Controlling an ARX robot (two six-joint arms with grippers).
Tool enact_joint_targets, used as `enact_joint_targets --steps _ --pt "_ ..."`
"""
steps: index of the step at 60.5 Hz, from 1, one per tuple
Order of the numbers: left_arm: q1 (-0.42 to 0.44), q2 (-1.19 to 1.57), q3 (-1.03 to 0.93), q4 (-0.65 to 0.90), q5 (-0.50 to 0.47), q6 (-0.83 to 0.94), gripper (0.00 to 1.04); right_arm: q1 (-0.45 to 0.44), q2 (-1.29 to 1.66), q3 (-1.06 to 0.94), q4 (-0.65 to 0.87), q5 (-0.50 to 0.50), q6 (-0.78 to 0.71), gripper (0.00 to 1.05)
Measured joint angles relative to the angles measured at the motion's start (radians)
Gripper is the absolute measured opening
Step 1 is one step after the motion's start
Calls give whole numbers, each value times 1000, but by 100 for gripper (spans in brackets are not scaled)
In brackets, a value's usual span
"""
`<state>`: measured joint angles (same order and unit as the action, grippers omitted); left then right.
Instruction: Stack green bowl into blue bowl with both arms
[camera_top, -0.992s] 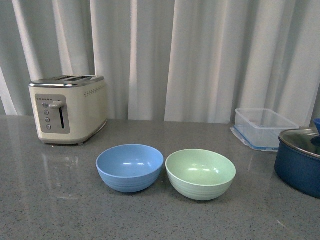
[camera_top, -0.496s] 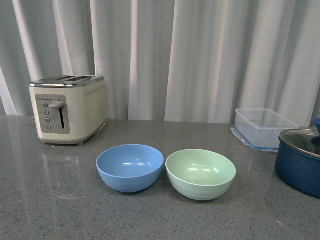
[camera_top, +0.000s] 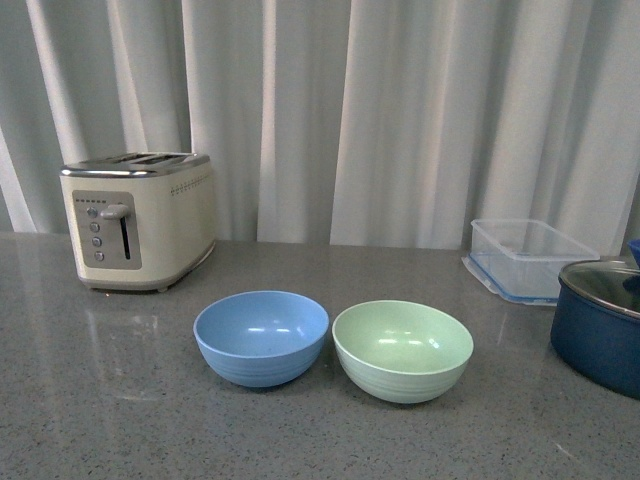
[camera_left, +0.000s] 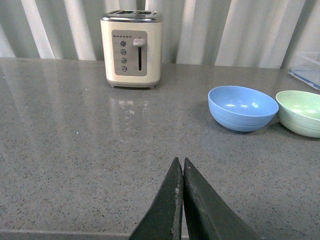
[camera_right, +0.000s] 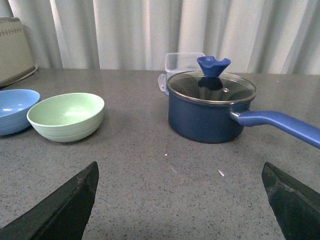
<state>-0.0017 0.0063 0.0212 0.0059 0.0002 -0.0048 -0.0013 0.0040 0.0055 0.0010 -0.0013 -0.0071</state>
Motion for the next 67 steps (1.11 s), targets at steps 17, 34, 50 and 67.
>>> enact_joint_targets --steps 17,34,50,67 --pt "0 -2 0 -5 -1 0 36 0 21 11 -33 -8 8 95" --pt "0 -3 0 -5 0 0 85 90 927 631 -515 -87 108 95" --pt "0 -3 0 -5 0 0 98 216 1396 1090 -497 -102 93 95" --pt "0 -3 0 -5 0 0 98 243 1655 1276 -489 -132 124 95"
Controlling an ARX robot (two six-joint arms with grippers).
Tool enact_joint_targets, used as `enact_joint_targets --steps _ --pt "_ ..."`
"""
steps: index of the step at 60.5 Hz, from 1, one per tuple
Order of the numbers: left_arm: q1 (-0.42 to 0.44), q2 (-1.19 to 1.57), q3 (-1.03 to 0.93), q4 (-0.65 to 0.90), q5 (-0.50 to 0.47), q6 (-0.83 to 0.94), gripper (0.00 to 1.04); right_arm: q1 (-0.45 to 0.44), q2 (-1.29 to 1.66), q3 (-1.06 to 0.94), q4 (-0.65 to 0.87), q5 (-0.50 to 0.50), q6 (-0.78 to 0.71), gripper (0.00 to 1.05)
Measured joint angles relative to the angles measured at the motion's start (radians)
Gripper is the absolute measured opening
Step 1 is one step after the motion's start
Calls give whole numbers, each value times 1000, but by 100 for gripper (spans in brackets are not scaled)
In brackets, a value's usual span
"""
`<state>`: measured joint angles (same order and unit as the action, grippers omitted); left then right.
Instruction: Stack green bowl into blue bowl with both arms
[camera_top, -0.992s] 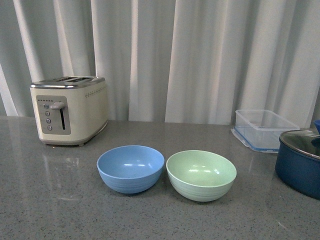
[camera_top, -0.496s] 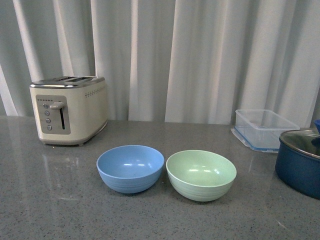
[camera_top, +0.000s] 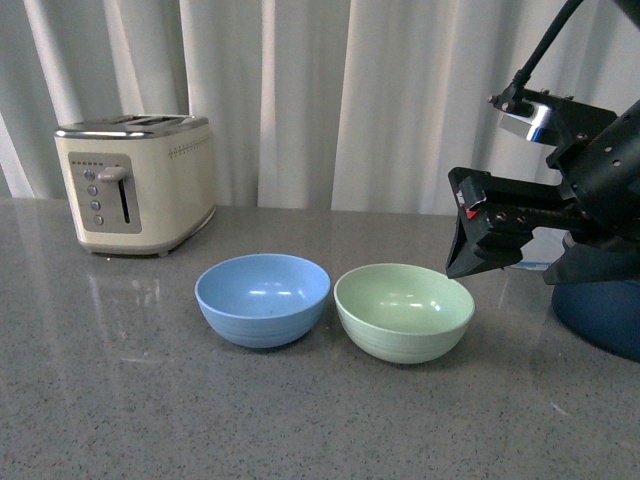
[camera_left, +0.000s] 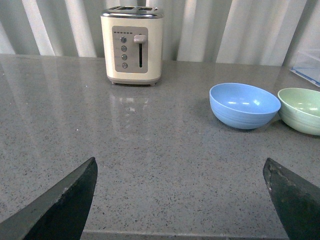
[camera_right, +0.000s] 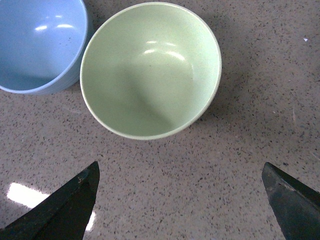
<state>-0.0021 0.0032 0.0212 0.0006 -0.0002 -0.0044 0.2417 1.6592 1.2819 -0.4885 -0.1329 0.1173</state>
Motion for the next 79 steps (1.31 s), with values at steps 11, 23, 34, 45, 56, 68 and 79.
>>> enact_joint_targets --steps 11,23,34,45,56,68,79 --pt "0 0 0 0 0 0 98 0 104 58 15 -12 -1 95" --pt "0 0 0 0 0 0 98 0 188 124 23 -26 -2 95" --pt "0 0 0 0 0 0 98 -6 260 195 24 -44 -14 95" --pt "0 0 0 0 0 0 98 -23 293 230 22 -53 -26 95" --pt "0 0 0 0 0 0 98 -39 314 238 19 -66 -43 95" --pt "0 0 0 0 0 0 98 -55 331 243 27 -73 -51 95" --pt "0 0 0 0 0 0 98 -59 356 251 40 -83 -58 95"
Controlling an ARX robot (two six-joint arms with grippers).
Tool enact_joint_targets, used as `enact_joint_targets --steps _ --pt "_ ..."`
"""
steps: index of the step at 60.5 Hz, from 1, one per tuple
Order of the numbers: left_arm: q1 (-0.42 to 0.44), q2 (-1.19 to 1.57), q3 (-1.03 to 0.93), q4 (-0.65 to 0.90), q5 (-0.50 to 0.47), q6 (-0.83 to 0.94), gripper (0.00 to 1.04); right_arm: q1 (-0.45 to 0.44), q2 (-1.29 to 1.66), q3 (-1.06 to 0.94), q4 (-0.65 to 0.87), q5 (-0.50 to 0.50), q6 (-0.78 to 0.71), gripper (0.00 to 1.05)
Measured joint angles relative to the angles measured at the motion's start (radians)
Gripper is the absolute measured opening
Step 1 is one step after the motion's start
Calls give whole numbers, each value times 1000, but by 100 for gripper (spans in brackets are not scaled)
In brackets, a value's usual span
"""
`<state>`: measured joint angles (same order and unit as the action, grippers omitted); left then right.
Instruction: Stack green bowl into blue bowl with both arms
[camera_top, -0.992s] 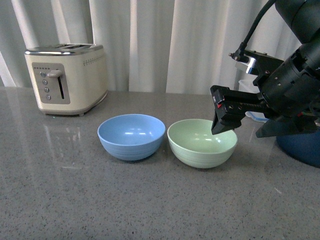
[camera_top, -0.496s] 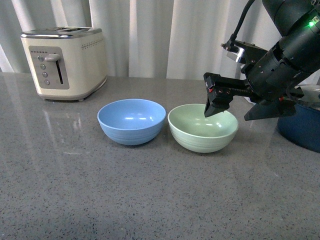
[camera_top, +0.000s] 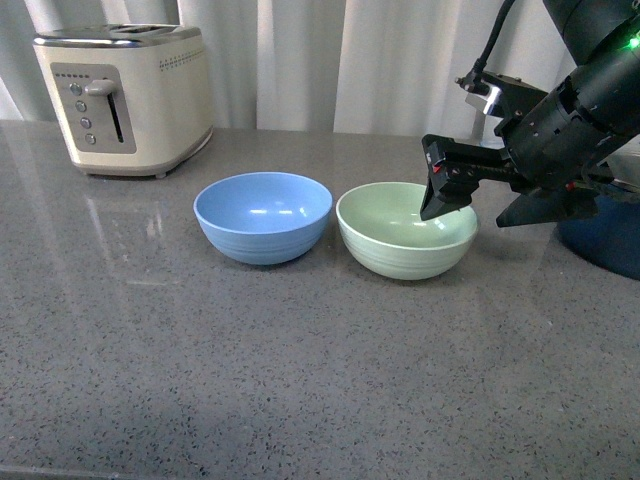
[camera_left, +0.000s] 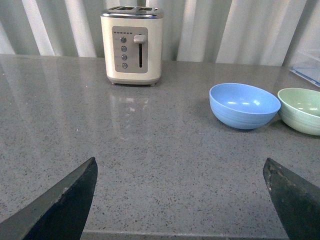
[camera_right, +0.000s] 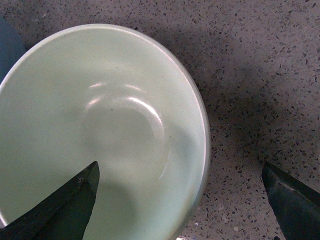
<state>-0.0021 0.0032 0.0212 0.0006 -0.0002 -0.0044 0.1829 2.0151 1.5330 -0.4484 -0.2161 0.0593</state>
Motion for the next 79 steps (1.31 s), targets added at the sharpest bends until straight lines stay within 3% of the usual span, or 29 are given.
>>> enact_joint_targets --steps 17,32,53,79 --pt "0 0 0 0 0 0 98 6 40 11 25 0 -9 94" --pt "0 0 0 0 0 0 98 13 40 -3 51 1 -9 49" --pt "0 0 0 0 0 0 98 10 30 -31 76 2 -2 1" --pt "0 0 0 0 0 0 98 -6 -1 26 32 11 -23 1"
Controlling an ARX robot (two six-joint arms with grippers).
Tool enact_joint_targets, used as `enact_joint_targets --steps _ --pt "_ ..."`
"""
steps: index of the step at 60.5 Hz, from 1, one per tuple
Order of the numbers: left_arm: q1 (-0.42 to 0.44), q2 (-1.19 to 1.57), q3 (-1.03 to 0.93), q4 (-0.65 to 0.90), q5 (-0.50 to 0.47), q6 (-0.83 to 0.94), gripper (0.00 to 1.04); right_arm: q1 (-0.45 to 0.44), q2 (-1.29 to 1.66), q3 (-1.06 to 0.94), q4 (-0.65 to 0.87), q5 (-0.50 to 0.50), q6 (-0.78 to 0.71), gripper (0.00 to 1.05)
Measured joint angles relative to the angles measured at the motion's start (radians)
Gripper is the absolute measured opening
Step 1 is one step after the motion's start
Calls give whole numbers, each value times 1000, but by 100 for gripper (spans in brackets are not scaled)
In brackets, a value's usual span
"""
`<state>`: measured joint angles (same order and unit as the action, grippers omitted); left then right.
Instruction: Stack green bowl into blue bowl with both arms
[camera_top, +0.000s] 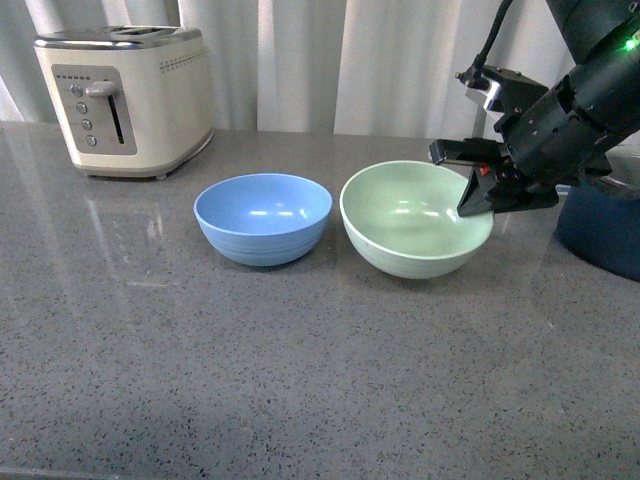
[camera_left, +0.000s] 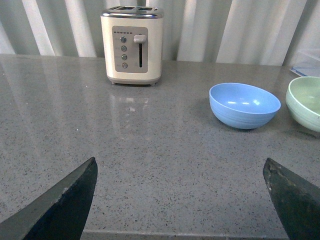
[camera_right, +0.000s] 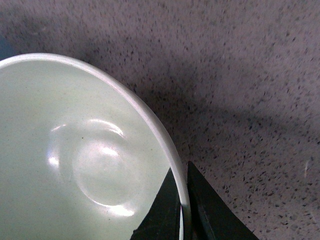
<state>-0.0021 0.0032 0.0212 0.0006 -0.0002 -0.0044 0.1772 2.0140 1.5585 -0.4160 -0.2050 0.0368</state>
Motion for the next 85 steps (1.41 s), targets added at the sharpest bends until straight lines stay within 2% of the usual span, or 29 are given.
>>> enact_joint_targets --steps 14,36,55,85 --pt "0 0 0 0 0 0 98 20 0 117 -36 -34 -4 1" --pt "0 0 0 0 0 0 98 126 26 225 -66 -85 -6 1" --pt "0 0 0 0 0 0 98 183 126 330 -98 -98 -7 1" --pt "0 0 0 0 0 0 98 194 284 532 -166 -108 -16 1"
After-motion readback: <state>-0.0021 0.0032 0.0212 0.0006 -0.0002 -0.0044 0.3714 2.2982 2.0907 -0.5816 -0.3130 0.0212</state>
